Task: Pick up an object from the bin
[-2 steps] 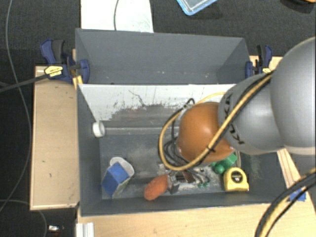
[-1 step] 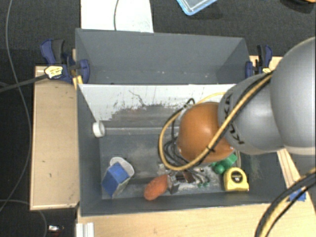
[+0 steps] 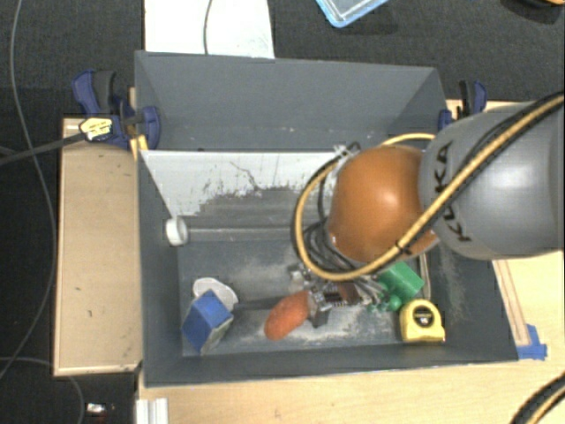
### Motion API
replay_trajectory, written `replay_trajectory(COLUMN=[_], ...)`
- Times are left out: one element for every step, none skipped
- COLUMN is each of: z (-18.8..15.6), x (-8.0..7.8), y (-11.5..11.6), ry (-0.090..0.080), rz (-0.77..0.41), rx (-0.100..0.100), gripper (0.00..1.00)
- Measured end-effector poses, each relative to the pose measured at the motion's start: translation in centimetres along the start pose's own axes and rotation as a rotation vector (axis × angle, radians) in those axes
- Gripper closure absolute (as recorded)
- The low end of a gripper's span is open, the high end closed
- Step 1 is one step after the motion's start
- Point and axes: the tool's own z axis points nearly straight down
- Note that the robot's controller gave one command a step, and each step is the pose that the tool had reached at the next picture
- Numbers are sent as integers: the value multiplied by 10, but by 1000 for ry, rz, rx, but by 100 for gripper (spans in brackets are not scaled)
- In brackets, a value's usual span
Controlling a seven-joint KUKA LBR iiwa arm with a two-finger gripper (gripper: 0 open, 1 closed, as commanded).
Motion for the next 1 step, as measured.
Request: replay_trajectory(z=[-91], x=[-1], y=[8], ry=[4], rz=[-91], rx=[-1], gripper=[100])
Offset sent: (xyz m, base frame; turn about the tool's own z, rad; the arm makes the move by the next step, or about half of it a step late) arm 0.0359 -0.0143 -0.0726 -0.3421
